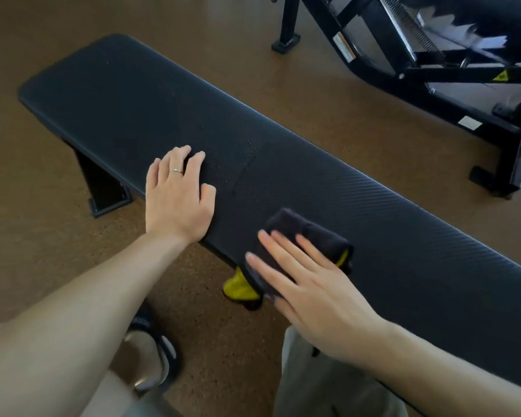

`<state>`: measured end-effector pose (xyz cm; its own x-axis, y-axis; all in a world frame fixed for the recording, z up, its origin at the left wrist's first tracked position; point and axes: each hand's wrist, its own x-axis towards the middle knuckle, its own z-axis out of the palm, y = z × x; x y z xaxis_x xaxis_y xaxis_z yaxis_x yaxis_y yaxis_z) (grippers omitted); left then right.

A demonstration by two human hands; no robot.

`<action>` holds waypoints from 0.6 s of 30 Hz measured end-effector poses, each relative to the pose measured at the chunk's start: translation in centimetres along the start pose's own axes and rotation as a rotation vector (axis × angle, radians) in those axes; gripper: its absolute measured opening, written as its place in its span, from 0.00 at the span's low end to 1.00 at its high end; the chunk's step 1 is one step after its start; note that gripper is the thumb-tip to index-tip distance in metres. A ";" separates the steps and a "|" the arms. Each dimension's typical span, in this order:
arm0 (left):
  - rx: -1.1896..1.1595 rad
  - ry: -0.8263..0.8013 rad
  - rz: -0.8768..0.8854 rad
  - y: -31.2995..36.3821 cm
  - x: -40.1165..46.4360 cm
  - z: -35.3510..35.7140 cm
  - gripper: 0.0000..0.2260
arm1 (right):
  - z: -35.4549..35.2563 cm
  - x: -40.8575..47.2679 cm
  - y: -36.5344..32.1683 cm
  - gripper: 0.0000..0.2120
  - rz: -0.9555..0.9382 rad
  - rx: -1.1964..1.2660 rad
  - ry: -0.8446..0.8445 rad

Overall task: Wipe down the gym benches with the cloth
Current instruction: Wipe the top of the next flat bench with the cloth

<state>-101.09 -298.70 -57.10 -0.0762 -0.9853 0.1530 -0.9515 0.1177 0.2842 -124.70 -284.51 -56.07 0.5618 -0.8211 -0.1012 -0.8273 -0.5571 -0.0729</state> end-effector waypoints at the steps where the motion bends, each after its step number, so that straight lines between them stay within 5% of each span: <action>1: 0.002 0.002 0.003 -0.1 -0.1 0.0 0.26 | 0.0 -1.1 0.4 0.31 -0.015 -0.027 -0.016; 12: 0.001 0.016 0.020 -0.5 -0.2 0.0 0.23 | -1.8 12.9 2.4 0.26 0.105 0.124 0.063; 18: -0.027 0.015 -0.004 -0.4 -0.4 0.1 0.26 | -0.4 2.1 1.2 0.28 0.032 0.057 0.055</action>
<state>-100.70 -298.41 -57.39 -0.0680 -0.9838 0.1659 -0.9435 0.1175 0.3098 -124.52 -286.95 -55.98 0.5328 -0.8448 -0.0494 -0.8423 -0.5239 -0.1268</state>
